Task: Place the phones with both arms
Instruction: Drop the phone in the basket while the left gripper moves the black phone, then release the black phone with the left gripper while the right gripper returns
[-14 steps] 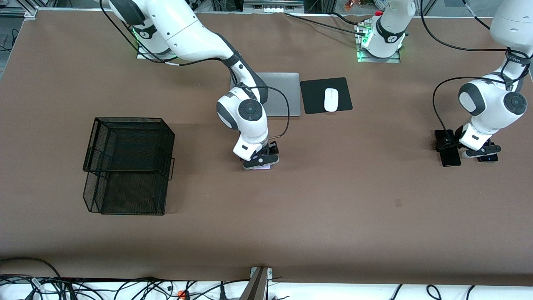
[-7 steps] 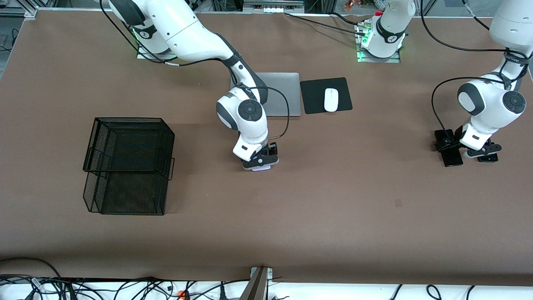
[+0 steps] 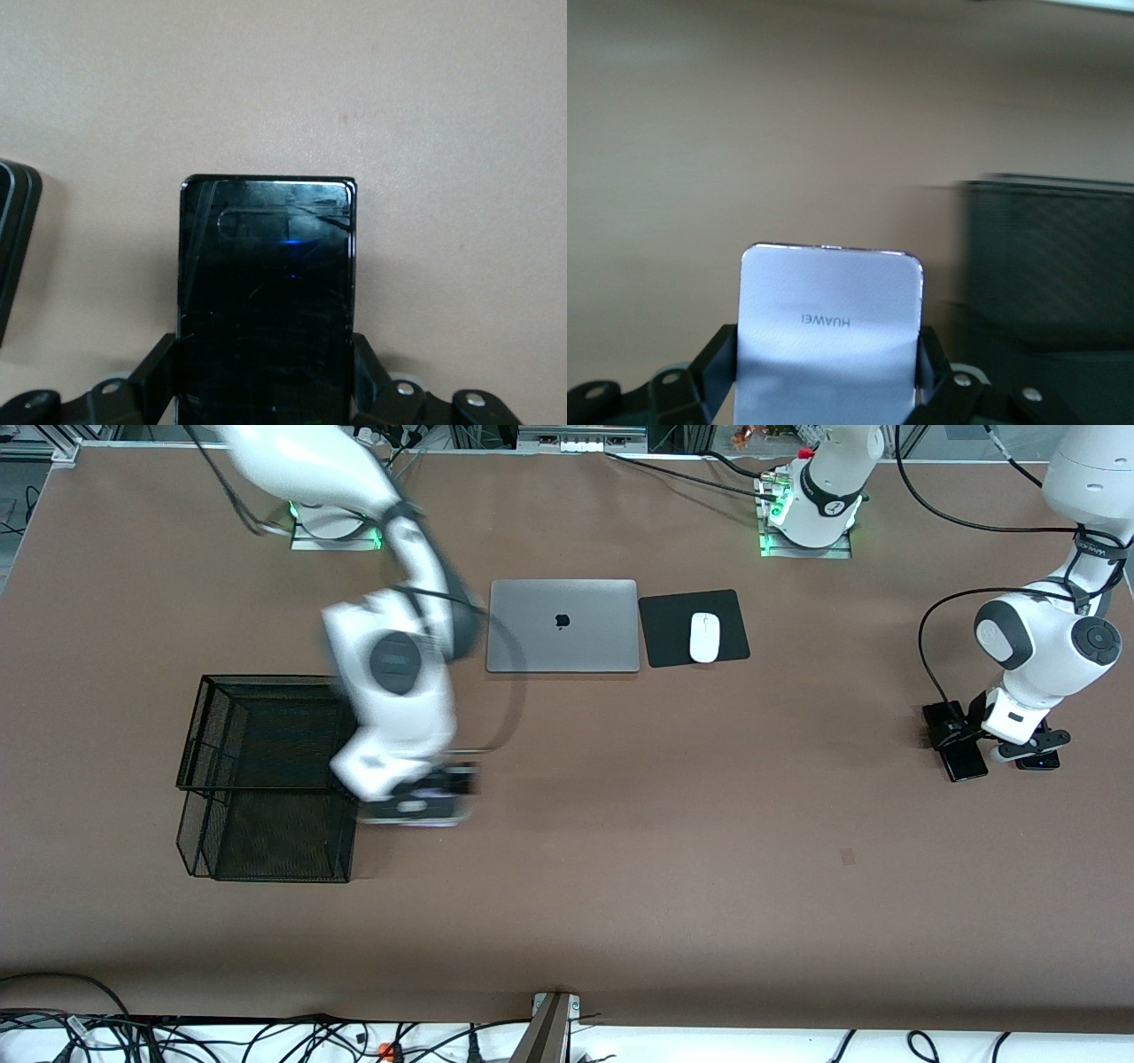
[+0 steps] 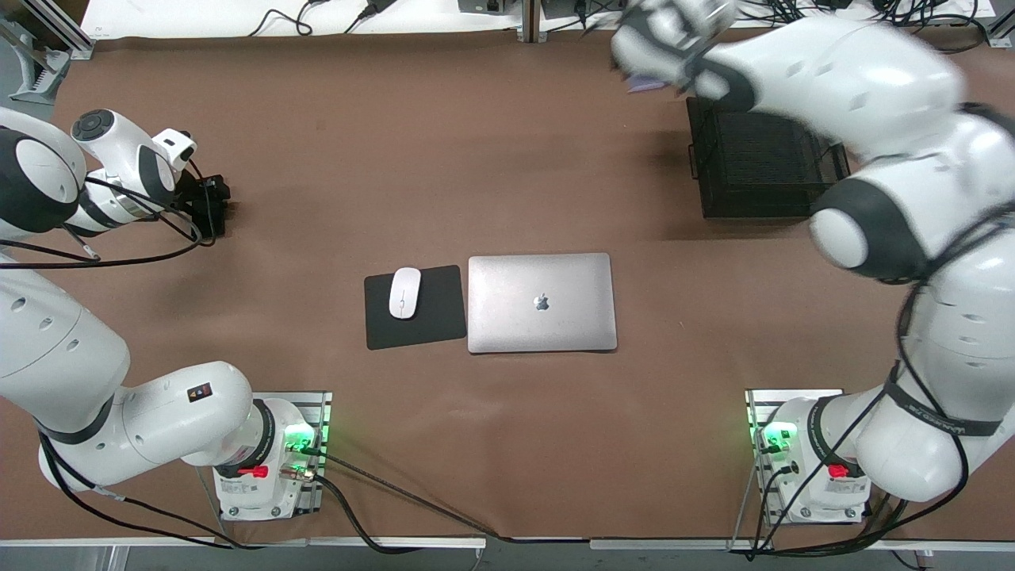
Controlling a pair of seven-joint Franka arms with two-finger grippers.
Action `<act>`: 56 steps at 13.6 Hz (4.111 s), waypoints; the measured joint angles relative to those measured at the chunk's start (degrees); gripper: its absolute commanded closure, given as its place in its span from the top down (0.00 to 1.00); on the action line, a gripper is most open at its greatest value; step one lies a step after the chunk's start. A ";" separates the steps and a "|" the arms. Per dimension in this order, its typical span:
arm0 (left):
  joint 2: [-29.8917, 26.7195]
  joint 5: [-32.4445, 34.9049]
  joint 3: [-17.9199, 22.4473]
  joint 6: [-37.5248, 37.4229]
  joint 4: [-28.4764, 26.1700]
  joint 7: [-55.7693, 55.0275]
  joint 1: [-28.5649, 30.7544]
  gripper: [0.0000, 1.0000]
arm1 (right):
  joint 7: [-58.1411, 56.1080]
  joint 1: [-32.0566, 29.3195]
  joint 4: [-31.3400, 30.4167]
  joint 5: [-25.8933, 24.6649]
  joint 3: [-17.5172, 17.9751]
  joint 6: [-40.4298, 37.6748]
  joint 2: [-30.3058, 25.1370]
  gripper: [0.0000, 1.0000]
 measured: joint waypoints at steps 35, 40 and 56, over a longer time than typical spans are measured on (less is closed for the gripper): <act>31.58 -0.01 -2.39 -35.41 67.13 -58.89 -63.81 0.00 | -27.09 -9.87 -29.32 11.48 -11.54 8.71 -13.64 0.99; 35.29 -0.01 -1.82 -31.91 68.19 -58.87 -66.08 0.51 | -25.38 -9.65 -19.80 14.66 -11.21 -0.56 -13.67 0.99; 23.98 -1.05 0.27 -68.14 66.59 -29.48 -51.16 1.00 | -9.48 6.96 -14.51 22.73 -9.93 2.27 -6.33 1.00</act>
